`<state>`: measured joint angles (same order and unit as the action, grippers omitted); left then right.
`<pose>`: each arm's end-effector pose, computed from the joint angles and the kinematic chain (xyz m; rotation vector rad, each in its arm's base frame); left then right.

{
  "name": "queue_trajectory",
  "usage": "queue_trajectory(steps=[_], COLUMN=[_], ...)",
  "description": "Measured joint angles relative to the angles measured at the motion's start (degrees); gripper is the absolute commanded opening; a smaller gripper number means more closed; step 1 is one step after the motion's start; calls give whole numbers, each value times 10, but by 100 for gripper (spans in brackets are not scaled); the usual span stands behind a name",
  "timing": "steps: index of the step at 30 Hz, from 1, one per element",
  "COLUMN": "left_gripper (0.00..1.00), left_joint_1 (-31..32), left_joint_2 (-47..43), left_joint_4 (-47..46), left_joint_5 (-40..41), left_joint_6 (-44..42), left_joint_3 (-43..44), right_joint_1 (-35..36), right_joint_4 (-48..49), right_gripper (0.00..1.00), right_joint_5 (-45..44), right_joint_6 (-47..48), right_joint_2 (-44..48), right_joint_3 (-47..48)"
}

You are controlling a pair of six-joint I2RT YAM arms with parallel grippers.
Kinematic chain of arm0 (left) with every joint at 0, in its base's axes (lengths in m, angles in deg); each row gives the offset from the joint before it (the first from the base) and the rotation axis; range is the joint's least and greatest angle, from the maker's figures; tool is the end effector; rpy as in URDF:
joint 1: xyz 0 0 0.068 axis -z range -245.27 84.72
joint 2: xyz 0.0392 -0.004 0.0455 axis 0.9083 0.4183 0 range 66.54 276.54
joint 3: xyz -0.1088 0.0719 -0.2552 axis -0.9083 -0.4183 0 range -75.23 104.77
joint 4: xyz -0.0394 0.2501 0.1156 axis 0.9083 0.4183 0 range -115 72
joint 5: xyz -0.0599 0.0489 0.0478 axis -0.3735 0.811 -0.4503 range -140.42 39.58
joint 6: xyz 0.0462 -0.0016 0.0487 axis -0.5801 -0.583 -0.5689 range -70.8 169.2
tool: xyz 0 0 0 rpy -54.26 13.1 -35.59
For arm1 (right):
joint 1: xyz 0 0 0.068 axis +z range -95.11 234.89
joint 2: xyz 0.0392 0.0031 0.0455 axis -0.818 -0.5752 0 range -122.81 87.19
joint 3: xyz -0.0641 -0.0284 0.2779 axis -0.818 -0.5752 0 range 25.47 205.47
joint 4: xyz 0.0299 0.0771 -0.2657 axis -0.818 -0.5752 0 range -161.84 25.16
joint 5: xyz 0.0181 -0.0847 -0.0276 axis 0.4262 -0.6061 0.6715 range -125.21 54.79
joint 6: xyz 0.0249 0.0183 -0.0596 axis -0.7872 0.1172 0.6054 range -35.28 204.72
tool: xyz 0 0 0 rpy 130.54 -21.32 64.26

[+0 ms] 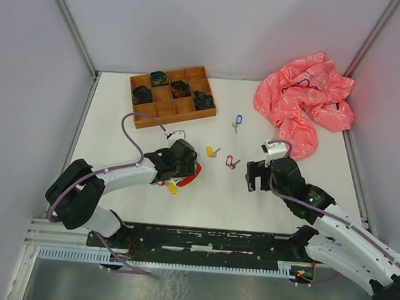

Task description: Put the keys on the keyring

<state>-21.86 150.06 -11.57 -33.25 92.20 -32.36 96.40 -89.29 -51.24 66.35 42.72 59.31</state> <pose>0.2293 -0.1951 0.1628 -0.1122 2.4734 -0.2765 0.1547 0.1172 0.2469 -0.2790 2.1530 0.2974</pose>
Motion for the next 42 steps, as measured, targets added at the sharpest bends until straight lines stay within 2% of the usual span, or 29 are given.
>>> queue_trajectory(steps=[9,14,21,29,33,39,42], left_gripper=[67,68,70,74,76,78,76], left_joint_1=[-20,-61,-165,-170,-179,-211,-220], left_joint_2=[14,-17,-61,-88,-62,30,78], left_joint_4=[3,-2,7,12,2,-28,-34], left_joint_5=[22,33,41,44,46,21,-3], left_joint_6=[-2,-13,-45,-72,-82,-97,-99], left_joint_3=[-3,-36,-67,-43,-5,38,55], right_joint_1=[0,0,0,0,0,0,0], right_joint_4=[0,0,1,5,5,5,5], right_gripper=[100,100,100,100,100,100,100], right_joint_5=[8,17,35,45,49,57,57], right_joint_6=[7,7,7,7,7,9,9], right_joint_2=[-11,-27,-46,-47,-48,-55,-55], right_joint_3=[14,18,21,25,25,25,25])
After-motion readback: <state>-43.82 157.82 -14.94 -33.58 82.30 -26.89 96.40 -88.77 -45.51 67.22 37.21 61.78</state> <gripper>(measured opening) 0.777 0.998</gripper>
